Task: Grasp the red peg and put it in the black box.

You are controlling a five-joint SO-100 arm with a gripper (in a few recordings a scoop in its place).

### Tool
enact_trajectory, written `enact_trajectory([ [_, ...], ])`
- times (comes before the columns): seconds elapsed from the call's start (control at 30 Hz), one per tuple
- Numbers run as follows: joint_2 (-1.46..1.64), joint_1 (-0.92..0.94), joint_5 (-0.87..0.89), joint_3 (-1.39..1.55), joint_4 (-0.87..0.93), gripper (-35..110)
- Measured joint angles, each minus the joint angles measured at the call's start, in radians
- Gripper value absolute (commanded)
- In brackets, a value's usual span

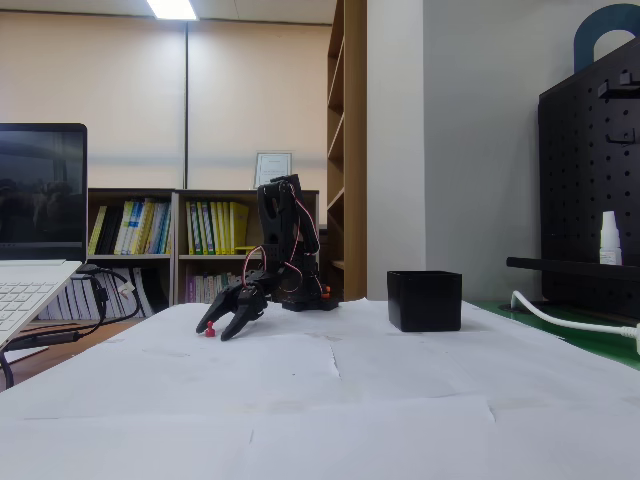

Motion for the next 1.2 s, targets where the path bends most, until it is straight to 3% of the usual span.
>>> enact_trajectory([
  [0.43,0.0,0.009,0.0,-0.006,0.0,0],
  [0.8,-0.021,0.009,0.005,-0.009,0.011,0],
  [0.97,-0.192,-0.014,0.014,0.021,0.229,0],
  [1.2,-0.634,-0.153,0.117,0.322,1.003,0],
])
